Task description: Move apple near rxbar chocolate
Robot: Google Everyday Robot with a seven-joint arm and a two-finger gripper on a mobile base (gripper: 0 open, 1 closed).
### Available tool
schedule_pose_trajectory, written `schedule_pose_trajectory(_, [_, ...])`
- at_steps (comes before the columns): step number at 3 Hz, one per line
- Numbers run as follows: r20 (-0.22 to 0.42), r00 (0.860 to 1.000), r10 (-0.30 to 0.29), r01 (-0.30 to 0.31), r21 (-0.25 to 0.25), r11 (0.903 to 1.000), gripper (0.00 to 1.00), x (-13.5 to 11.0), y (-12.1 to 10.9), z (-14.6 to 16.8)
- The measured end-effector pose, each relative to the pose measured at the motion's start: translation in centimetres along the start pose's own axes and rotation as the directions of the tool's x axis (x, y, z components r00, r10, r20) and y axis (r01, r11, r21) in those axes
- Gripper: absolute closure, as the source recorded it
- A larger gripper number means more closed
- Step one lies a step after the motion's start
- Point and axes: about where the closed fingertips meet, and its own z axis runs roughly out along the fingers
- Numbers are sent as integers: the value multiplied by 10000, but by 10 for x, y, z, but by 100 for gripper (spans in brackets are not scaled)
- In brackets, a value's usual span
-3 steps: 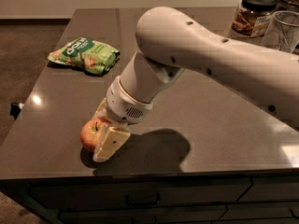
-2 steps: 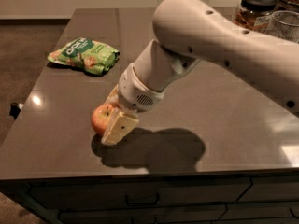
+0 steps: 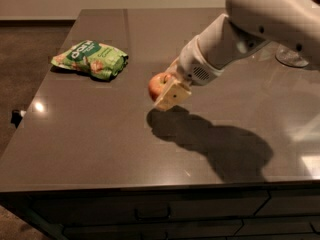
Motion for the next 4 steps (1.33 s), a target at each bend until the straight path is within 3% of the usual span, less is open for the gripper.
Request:
schedule_pose_trajectory(1, [-82, 9928, 1199, -1178, 1293, 9846, 100, 41, -56, -23])
schedule_pose_trajectory(2, [-8, 9734, 2291, -2223, 2396, 9451, 100, 78, -101, -38])
schedule_pose_trajectory(3, [198, 9495, 3130, -3023, 3231, 8968, 100, 103, -131, -41])
schedule_pose_trajectory(4, [738, 9207, 3832, -3821, 3700, 8468, 82, 118, -151, -36])
